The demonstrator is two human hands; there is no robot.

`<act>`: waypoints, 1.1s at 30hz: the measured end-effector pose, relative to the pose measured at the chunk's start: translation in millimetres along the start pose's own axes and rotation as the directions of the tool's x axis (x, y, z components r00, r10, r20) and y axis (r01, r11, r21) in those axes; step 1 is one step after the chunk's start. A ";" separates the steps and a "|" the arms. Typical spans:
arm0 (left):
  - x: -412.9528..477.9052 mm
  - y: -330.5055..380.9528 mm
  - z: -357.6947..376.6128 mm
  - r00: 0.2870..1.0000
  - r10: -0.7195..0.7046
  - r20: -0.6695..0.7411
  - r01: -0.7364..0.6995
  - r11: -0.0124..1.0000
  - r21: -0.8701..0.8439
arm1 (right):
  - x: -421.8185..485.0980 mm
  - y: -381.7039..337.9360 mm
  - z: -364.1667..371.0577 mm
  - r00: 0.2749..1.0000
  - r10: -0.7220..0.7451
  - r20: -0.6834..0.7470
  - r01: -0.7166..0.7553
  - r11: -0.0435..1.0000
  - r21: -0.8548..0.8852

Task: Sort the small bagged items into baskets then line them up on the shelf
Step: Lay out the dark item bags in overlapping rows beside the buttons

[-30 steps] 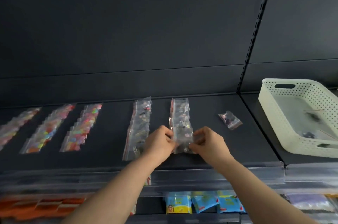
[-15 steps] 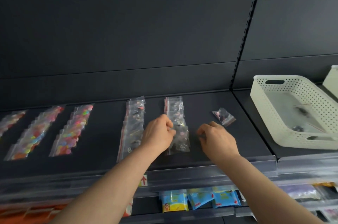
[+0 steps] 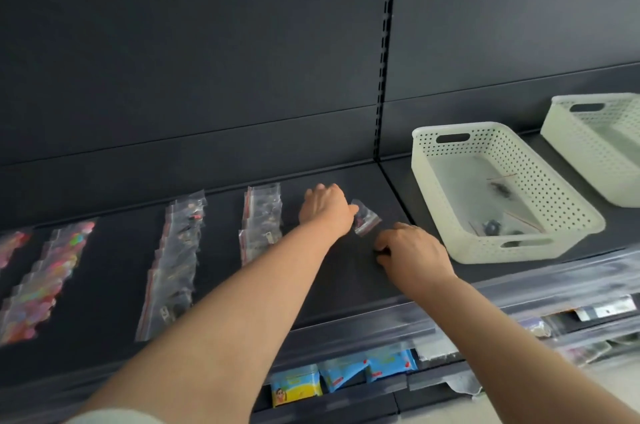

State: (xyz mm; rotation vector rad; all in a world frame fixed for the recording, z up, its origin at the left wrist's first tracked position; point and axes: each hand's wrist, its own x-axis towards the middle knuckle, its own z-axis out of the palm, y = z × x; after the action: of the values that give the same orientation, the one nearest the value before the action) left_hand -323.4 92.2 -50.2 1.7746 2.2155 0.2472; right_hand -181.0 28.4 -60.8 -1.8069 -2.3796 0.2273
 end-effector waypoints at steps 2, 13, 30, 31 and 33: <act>8.2 4.9 5.8 0.998 -0.050 0.033 0.049 0.999 0.020 | 1.5 3.7 -1.8 1.000 0.004 0.010 -0.004 1.000 0.019; -24.9 -23.5 -18.7 0.981 0.191 0.025 -0.164 0.896 -0.412 | 23.5 -8.2 -8.8 0.997 0.071 0.011 -0.067 0.863 0.502; -71.1 -59.0 -33.4 0.995 0.098 0.021 -0.049 0.659 -0.751 | 5.5 -41.4 -3.2 0.980 0.057 0.192 -0.199 0.198 0.960; -71.9 -59.8 -33.4 0.997 0.080 0.016 -0.040 0.648 -0.760 | 4.4 -41.7 -3.8 0.977 0.069 0.201 -0.210 0.180 0.961; -72.2 -61.6 -34.8 0.999 0.030 0.019 -0.003 0.606 -0.796 | 5.0 -38.7 -2.3 0.962 0.156 0.226 -0.252 0.174 0.952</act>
State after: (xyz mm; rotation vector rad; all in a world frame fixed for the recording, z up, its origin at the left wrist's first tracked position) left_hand -377.4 9.7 -28.0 1.2456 1.6158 1.0307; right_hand -218.3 23.0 -50.5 -1.3125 -1.2205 1.4930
